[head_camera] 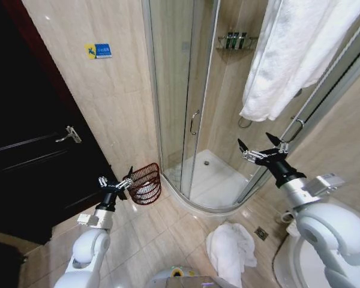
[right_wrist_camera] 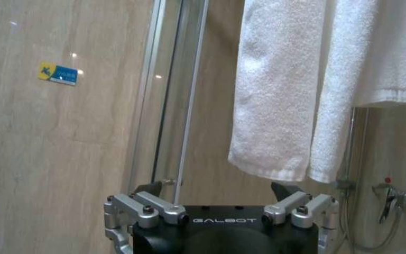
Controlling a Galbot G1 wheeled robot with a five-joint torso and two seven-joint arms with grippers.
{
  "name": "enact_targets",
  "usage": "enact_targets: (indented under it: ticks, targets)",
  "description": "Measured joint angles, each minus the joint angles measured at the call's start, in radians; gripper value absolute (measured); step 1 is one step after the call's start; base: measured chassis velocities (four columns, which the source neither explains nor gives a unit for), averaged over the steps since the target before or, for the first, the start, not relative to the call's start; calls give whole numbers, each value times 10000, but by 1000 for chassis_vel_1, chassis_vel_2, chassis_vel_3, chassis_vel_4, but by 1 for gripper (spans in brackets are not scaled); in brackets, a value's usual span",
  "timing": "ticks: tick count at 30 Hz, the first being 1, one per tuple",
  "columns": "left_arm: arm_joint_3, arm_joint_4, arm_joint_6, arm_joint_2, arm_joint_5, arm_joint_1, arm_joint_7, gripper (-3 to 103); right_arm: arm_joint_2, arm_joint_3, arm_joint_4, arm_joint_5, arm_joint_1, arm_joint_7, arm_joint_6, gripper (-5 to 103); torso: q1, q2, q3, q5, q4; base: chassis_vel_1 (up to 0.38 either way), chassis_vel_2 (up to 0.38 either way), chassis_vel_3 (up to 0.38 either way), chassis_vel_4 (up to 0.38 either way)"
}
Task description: Discard the used towel into the hamper.
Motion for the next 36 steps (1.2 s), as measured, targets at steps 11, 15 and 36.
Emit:
enact_targets:
  ticks: [11, 15, 36]
  targets:
    - [29, 10, 5, 8, -18, 4, 3, 100, 62, -75, -12, -31, -4, -60, 0, 100, 192, 403, 214, -1, 1, 12, 11, -14, -12]
    - [28, 9, -56, 12, -29, 14, -26, 100, 163, -80, -15, 11, -29, -71, 48, 100, 204, 426, 228, 0, 1, 0, 0, 0, 0]
    - [-168, 79, -108, -46, 84, 136, -135, 100, -2607, -97, -3151, 3211, 4553, 1468, -193, 100, 171, 358, 192, 2, 2, 0, 0, 0, 0]
